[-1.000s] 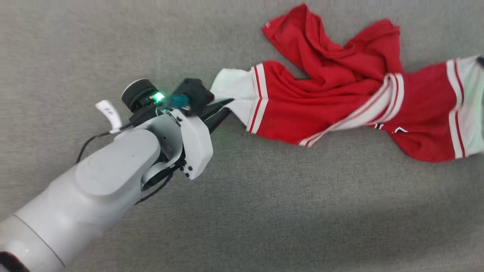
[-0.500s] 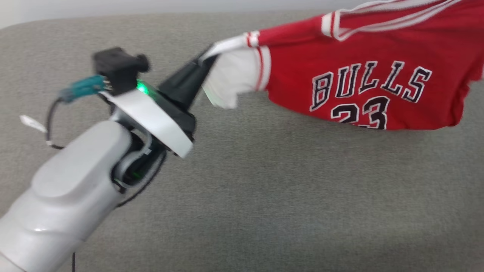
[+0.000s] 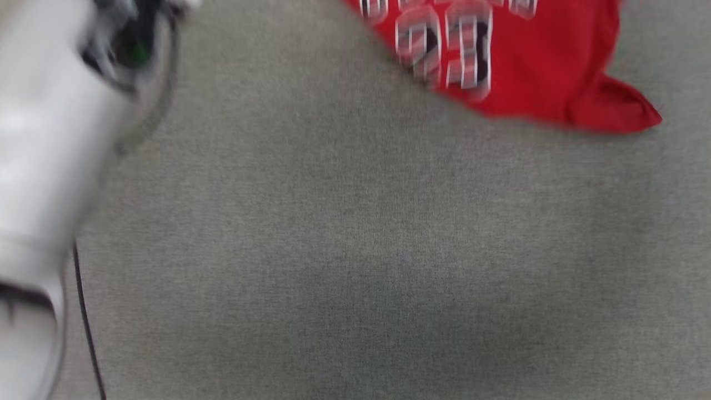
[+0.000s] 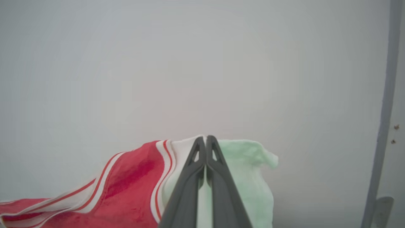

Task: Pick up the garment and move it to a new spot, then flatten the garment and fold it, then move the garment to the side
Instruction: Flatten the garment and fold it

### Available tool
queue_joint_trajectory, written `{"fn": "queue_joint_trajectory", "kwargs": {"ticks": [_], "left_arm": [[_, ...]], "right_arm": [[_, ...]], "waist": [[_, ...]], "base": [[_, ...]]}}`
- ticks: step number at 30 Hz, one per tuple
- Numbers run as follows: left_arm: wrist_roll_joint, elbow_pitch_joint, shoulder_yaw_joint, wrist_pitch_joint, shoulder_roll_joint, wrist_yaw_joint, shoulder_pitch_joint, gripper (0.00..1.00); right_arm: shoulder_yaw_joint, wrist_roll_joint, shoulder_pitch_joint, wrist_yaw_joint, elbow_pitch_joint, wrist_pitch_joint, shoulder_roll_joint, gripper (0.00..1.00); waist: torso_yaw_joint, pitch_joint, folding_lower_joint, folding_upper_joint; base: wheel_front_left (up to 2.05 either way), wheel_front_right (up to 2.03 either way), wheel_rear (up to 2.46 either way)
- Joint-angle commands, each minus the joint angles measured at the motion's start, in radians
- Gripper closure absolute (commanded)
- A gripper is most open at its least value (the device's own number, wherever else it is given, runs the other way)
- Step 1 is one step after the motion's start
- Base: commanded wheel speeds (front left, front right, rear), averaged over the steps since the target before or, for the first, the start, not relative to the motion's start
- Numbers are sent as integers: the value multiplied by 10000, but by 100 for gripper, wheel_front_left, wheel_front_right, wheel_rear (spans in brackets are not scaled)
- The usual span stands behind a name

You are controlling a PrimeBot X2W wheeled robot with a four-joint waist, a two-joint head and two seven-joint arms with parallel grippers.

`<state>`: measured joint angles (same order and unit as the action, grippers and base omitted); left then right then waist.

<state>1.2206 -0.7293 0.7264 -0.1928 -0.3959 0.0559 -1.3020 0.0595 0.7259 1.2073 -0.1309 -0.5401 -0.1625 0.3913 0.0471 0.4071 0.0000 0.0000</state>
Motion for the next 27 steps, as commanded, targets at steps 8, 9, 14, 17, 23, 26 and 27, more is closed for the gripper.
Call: {"fn": "queue_joint_trajectory", "kwargs": {"ticks": [8, 9, 14, 17, 23, 26, 27], "left_arm": [[-161, -2276, -1429, -695, 678, 174, -3565, 100], [-265, -2445, -1568, -727, 709, 235, -3797, 100], [-551, -2763, -2391, -735, 1059, 586, -3838, 100], [-632, -2861, -2405, -735, 1165, 710, -3090, 100], [-110, -1745, -1565, -169, 1235, 755, -739, 100], [337, -604, -1049, 142, 905, 758, 868, 100], [589, -282, -950, 171, 799, 758, 1401, 100]], "right_arm": [[-719, -1240, 4012, 3, -2943, 2018, -943, 100], [-680, -1319, 4272, 3, -3205, 2113, -1009, 100], [-131, -1440, 4868, 5, -4002, 2483, -1027, 100], [509, -1305, 4264, 3, -4105, 2521, -940, 100], [1733, -539, 2509, 3, -3504, 2022, -488, 100], [2455, 157, 1000, 3, -2690, 1562, 7, 100], [2656, 399, 470, 2, -2306, 1451, 193, 100]], "waist": [[-136, 673, 0, 0], [-122, 686, 0, 0], [-81, 589, 0, 0], [-39, 399, 0, 0], [37, -42, 0, 0], [109, -297, 0, 0], [123, -381, 0, 0]], "base": [[0, 0, 0], [0, 0, 0], [0, 0, 0], [0, 0, 0], [0, 0, 0], [0, 0, 0], [0, 0, 0]]}}
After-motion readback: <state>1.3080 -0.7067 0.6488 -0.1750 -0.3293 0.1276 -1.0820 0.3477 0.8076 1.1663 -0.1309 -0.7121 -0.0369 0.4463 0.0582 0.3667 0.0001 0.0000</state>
